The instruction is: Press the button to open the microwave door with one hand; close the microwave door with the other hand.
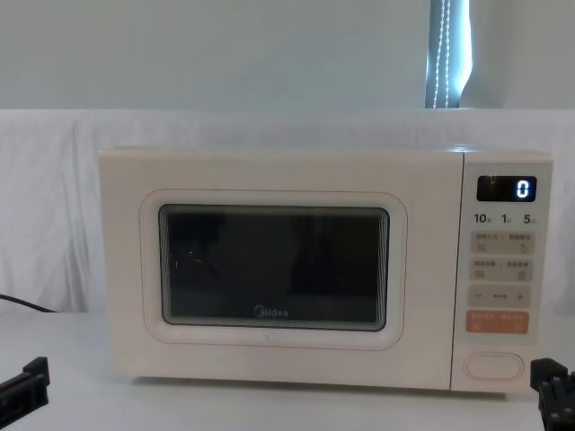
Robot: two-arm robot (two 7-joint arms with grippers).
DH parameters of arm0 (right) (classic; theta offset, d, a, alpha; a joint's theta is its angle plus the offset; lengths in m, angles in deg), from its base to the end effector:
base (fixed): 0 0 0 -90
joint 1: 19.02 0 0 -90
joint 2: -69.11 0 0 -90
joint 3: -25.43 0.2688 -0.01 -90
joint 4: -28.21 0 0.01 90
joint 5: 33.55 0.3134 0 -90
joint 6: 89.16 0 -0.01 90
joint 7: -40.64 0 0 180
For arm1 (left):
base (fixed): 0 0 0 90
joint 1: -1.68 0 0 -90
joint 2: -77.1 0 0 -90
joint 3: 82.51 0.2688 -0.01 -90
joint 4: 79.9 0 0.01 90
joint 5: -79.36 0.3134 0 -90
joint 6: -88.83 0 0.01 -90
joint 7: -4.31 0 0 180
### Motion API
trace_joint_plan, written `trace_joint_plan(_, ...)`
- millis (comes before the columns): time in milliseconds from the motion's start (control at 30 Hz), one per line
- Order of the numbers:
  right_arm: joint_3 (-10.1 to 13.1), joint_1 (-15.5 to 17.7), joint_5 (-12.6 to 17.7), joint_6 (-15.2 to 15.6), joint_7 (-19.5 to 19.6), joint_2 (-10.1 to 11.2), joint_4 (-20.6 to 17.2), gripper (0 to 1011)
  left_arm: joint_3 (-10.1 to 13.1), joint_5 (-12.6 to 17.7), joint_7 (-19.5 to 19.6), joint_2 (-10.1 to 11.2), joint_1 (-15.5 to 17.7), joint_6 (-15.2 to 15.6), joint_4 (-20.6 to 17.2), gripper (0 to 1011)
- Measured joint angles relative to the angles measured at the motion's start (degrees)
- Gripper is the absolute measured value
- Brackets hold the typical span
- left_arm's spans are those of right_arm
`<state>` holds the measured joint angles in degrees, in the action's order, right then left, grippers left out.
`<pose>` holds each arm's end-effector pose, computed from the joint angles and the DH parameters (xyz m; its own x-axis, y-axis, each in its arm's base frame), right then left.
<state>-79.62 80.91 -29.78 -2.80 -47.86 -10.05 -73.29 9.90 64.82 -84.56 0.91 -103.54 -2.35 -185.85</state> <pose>0.2738 0.0436 -0.2771 0.2628 -0.9625 0.0675 0.9627 0.2662 0.0477 0.2629 0.0320 -0.2654 0.1243 0.9917 -0.0326 -0.9922 0.1238 -0.0172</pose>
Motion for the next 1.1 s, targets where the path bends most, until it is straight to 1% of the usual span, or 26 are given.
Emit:
trace_joint_plan(133, 0.0, 0.0, 0.0, 0.0, 0.0, 0.0, 0.0, 0, 0.0, 0.0, 0.0, 0.0, 0.0, 0.0, 0.0, 1001)
trace_joint_plan(200, 0.16, 0.02, -0.29, 0.04, -0.06, -0.34, 0.05, 0, 0.0, 0.0, 0.0, 0.0, 0.0, 0.0, 0.0, 1001)
trace_joint_plan(433, 0.62, -0.2, -1.88, 0.19, -0.45, -1.59, 0.08, 0, 0.0, 0.0, 0.0, 0.0, 0.0, 0.0, 0.0, 1001)
trace_joint_plan(567, 0.82, -0.8, -3.16, 0.89, -0.53, -2.21, 0.1, 0, 0.0, 0.0, 0.0, 0.0, 0.0, 0.0, 0.0, 1001)
trace_joint_plan(633, 1.01, -1.43, -3.94, 1.43, -0.63, -2.72, 0.49, 0, 0.0, 0.0, 0.0, 0.0, 0.0, 0.0, 0.0, 1001)
trace_joint_plan(800, 1.29, -2.51, -4.82, 2.41, -0.79, -3.59, 1.34, 0, 0.0, 0.0, 0.0, 0.0, 0.0, 0.0, 0.0, 1001)
trace_joint_plan(867, 1.67, -3.66, -5.39, 3.23, -0.79, -4.53, 2.4, 0, 0.0, 0.0, 0.0, 0.0, 0.0, 0.0, 0.0, 1001)
trace_joint_plan(933, 1.73, -3.9, -5.48, 3.34, -0.79, -4.72, 2.68, 0, 0.0, 0.0, 0.0, 0.0, 0.0, 0.0, 0.0, 1001)
trace_joint_plan(967, 1.96, -4.91, -5.79, 3.69, -0.79, -5.47, 3.79, 0, 0.0, 0.0, 0.0, 0.0, 0.0, 0.0, 0.0, 1001)
trace_joint_plan(1000, 1.96, -4.91, -5.79, 3.69, -0.79, -5.47, 3.79, 0, 0.0, 0.0, 0.0, 0.0, 0.0, 0.0, 0.0, 1001)
trace_joint_plan(1100, 2.21, -6.31, -6.16, 3.95, -0.8, -6.43, 5.38, 0, 0.0, 0.0, 0.0, 0.0, 0.0, 0.0, 0.0, 1001)
